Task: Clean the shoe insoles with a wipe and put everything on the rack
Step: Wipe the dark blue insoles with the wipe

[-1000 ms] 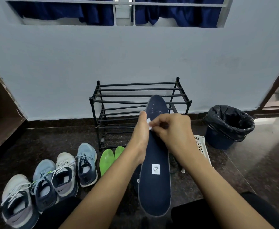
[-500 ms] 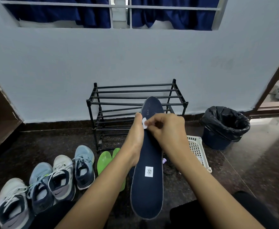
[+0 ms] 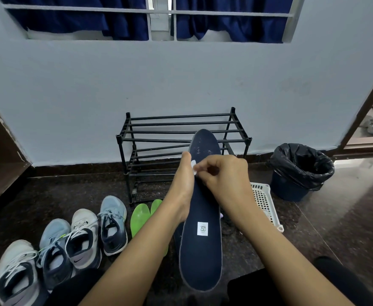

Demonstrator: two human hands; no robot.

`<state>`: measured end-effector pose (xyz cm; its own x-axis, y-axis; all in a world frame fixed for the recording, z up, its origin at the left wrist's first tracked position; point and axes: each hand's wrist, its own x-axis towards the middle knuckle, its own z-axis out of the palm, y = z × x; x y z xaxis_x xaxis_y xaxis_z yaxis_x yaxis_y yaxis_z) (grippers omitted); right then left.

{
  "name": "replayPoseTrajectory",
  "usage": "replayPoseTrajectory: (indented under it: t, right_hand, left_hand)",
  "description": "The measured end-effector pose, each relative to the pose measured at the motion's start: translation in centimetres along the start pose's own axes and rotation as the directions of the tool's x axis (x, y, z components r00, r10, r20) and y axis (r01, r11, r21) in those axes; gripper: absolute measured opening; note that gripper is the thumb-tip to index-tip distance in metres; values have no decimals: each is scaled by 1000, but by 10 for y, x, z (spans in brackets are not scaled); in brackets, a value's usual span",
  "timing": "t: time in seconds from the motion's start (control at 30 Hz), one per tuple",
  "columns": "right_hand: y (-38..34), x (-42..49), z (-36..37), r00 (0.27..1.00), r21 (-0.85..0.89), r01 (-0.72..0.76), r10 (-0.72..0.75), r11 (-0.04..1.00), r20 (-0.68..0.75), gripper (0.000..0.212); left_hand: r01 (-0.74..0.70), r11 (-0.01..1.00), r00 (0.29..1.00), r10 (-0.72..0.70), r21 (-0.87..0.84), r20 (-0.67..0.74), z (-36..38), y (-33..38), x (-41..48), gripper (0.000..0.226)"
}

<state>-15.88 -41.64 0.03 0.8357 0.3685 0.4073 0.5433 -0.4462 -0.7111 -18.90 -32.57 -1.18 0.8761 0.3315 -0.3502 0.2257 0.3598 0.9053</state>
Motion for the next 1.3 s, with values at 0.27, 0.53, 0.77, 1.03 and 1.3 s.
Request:
replayPoseTrajectory:
  t: [0.27,0.53,0.77,1.03,1.3]
  right_hand:
    - [7,9,-3,999,-18,-22,22,1000,-39,12]
    - [6,6,-1,1000,-122,9,-7,992,18,16]
    - [10,15,-2,996,-104,-32,23,994,-83,16]
    - [4,7,0,999,-75,47,-48,996,-4,15]
    - [1,6,5,992,-236,114,-123,965,-23,19]
  left_hand:
    - [-16,1000,1000,16,11,-7,5,-4,1,62]
    - [-42,999,999,42,-22,4,6,-1,1,59]
    - [-48,999,999,48,-20,-11,7,-4,2,58]
    - [15,990,995,-1,-140,100,-5,3,2,76]
    - [9,988,999,-3,-151,38,-5,0,3,68]
